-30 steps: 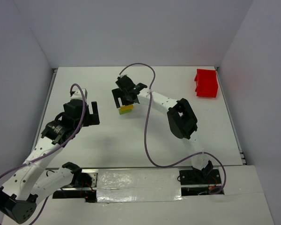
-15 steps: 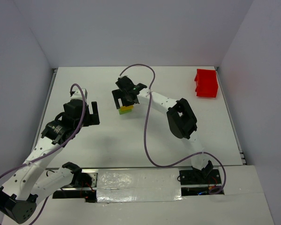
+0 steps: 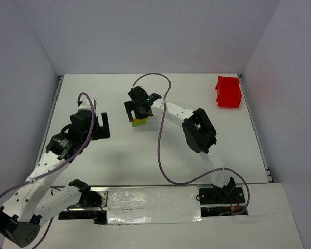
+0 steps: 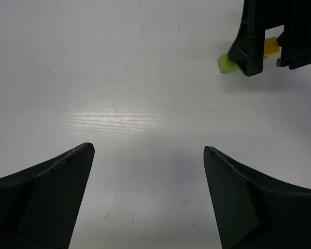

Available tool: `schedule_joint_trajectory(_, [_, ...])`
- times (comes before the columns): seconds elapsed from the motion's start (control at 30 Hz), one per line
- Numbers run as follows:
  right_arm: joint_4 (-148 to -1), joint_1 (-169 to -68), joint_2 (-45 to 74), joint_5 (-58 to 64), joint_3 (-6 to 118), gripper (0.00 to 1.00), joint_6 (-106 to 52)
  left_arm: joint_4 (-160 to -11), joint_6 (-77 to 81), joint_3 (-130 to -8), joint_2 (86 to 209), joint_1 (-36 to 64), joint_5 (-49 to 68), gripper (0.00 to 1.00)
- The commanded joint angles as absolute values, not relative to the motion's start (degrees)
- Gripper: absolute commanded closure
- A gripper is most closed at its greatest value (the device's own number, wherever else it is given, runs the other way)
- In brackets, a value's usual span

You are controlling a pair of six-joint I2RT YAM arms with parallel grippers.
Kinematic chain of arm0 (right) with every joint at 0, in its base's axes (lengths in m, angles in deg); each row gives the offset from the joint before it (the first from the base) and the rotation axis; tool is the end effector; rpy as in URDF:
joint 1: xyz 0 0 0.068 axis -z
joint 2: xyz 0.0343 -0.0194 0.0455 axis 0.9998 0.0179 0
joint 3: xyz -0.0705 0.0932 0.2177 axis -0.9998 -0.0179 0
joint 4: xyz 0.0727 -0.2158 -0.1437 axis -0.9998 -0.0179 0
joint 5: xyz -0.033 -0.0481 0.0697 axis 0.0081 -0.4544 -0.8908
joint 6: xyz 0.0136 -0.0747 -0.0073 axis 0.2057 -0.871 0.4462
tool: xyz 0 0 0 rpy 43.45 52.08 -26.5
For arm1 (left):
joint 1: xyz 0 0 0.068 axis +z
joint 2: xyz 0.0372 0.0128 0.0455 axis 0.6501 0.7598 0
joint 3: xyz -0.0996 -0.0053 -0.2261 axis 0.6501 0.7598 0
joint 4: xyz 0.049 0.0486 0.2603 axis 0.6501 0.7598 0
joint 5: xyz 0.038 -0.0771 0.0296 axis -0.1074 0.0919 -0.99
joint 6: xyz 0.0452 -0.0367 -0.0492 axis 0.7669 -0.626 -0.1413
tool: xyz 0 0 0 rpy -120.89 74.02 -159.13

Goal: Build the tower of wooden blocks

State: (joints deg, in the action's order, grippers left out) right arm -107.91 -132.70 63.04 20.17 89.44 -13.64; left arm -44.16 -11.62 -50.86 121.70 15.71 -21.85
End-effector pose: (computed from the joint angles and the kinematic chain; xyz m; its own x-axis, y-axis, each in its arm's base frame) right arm 0.3753 0.3448 0.1520 -0.7636 -0.2614 -0.5904 -0.3757 0.9235 0.0770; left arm 0.2129 -0.0705 0.2977 -0.5074 -0.2031 -0.8374 -0.1399 0.9783 -0.1525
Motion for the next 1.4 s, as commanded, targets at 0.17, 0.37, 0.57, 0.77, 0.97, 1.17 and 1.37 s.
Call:
schedule_joint_trajectory(0.17, [-108.5, -132.4, 64.5, 21.6, 92.1, 0.01, -13.8, -45.8, -10.9, -50.6, 121.4, 16.0, -21.5, 0.0])
schedule_joint_trajectory(0.37, [-107.9, -132.4, 63.8, 22.6, 91.4, 0.06, -13.7, -45.8, -10.8, -50.6, 121.3, 16.0, -21.5, 0.01])
schedule_joint_trajectory(0.57, [-107.2, -132.5, 62.2, 22.5, 90.3, 0.06, -13.7, -45.9, -10.9, -50.6, 121.4, 16.0, -21.5, 0.01])
schedule_joint_trajectory(0.77, [-106.7, -132.6, 60.9, 22.7, 89.3, 0.06, -13.5, -45.8, -10.9, -50.6, 121.4, 15.9, -21.5, 0.01])
schedule_joint_trajectory(0.97, [-106.7, -132.5, 60.6, 23.5, 89.7, 0.06, -13.3, -45.8, -10.9, -50.6, 121.4, 16.0, -21.5, 0.0])
schedule_joint_trajectory(1.17, [-106.5, -132.6, 60.3, 23.7, 89.4, 0.07, -13.3, -45.8, -10.8, -50.6, 121.5, 15.9, -21.4, 0.01])
schedule_joint_trajectory(1.37, [-106.5, -132.5, 60.2, 23.3, 89.3, 0.14, -13.5, -45.8, -10.8, -50.6, 121.6, 16.0, -21.4, 0.01])
